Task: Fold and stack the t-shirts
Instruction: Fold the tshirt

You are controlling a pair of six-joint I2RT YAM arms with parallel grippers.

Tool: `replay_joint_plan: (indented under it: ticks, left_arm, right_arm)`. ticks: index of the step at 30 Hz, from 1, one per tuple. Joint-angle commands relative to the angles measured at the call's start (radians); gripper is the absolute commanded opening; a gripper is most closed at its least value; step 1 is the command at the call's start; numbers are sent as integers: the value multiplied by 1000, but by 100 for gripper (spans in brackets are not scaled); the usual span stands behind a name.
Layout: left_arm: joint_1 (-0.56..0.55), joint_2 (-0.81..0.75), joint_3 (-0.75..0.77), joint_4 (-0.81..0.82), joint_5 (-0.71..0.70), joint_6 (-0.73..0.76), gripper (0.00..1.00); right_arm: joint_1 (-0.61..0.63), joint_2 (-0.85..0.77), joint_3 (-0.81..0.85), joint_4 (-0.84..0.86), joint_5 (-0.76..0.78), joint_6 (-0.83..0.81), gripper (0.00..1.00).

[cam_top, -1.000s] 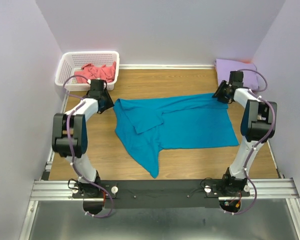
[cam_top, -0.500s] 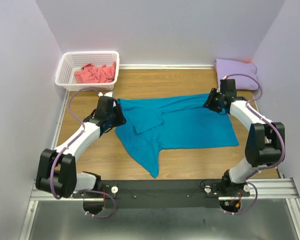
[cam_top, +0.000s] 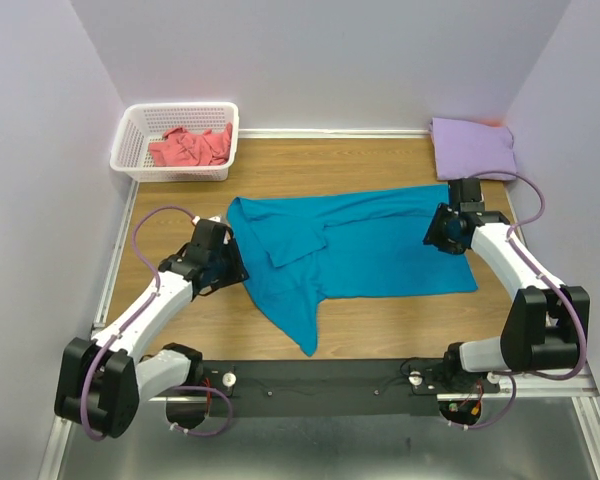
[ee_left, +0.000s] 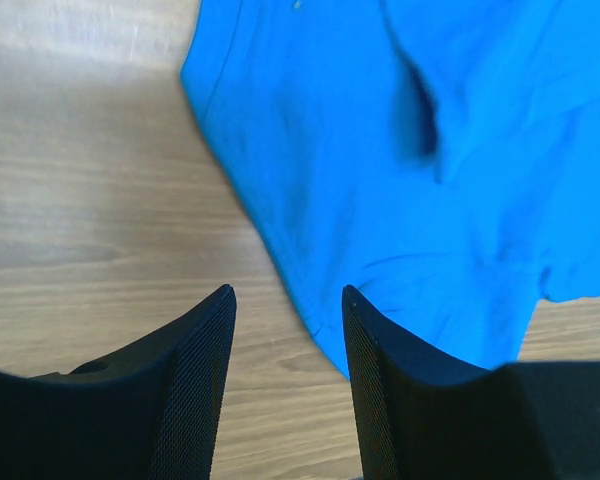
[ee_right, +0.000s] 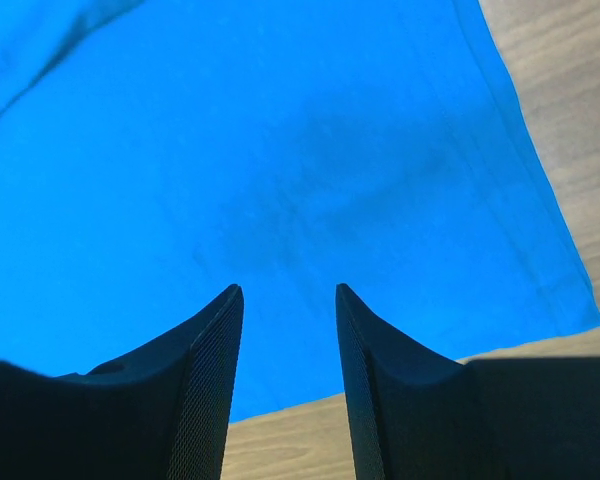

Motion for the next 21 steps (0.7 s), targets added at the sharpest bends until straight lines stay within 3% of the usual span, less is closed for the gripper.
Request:
replay_joint_plan:
  ticks: [1,21]
  left_arm:
    - [-29,62,-27,-39,34,-47,55]
    - [-176,225,-9,52,12,-191,53]
  right_arm:
    - [-3,-5,1,-60,43,-3,50]
    - [-1,-19,-35,-66,21,-45,52]
